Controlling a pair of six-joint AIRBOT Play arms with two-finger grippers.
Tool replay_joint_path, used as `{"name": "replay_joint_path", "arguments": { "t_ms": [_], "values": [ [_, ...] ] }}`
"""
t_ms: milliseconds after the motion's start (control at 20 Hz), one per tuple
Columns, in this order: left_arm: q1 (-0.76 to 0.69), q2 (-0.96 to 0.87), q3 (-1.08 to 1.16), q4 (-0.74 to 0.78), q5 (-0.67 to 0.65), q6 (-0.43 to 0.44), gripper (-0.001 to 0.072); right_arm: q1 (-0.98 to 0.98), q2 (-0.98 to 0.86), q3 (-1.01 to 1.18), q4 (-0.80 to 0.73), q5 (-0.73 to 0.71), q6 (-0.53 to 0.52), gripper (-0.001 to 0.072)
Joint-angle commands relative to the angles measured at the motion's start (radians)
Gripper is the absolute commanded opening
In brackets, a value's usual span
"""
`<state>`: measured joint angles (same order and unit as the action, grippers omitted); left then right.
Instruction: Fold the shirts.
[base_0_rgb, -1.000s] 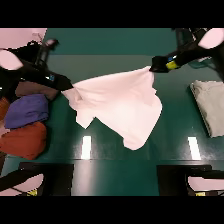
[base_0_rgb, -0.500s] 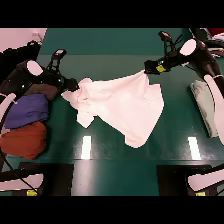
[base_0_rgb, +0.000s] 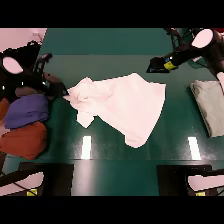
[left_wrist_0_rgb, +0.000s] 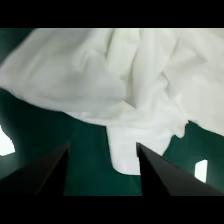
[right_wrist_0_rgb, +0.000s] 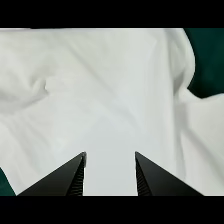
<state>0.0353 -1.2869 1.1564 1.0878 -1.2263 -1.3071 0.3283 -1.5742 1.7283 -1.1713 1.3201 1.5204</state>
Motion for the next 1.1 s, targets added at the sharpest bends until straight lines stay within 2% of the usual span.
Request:
{"name": "replay_joint_path", "arguments": {
  "t_ms": [0, 200, 400, 750, 1000, 1050],
  "values": [
    [-0.011, 0.074, -0.239, -0.205, 0.06, -0.002, 0.0502, -0.001, 0.111, -0.137, 0.001, -0.032, -0.003, 0.0366],
    [-0.085, 0.073, -0.445, -0.336, 0.265, -0.003, 0.0502, -0.002, 0.215, -0.291, 0.001, -0.13, -0.003, 0.0366],
    [-0.096, 0.071, -0.486, -0.398, 0.418, -0.031, 0.0501, -0.002, 0.267, -0.391, 0.001, -0.151, -0.003, 0.0365],
    [-0.096, 0.026, -0.486, -0.523, 0.556, -0.027, 0.0501, -0.001, 0.269, -0.402, 0.056, -0.189, -0.002, 0.0365],
    [-0.096, 0.026, -0.486, -0.528, 0.576, -0.028, 0.0497, 0.0, 0.269, -0.402, 0.075, -0.22, -0.002, 0.0365],
    [-0.096, 0.026, -0.486, -0.526, 0.571, -0.027, 0.0274, 0.0, 0.269, -0.402, 0.08, -0.221, -0.002, 0.0365]
  ]
}}
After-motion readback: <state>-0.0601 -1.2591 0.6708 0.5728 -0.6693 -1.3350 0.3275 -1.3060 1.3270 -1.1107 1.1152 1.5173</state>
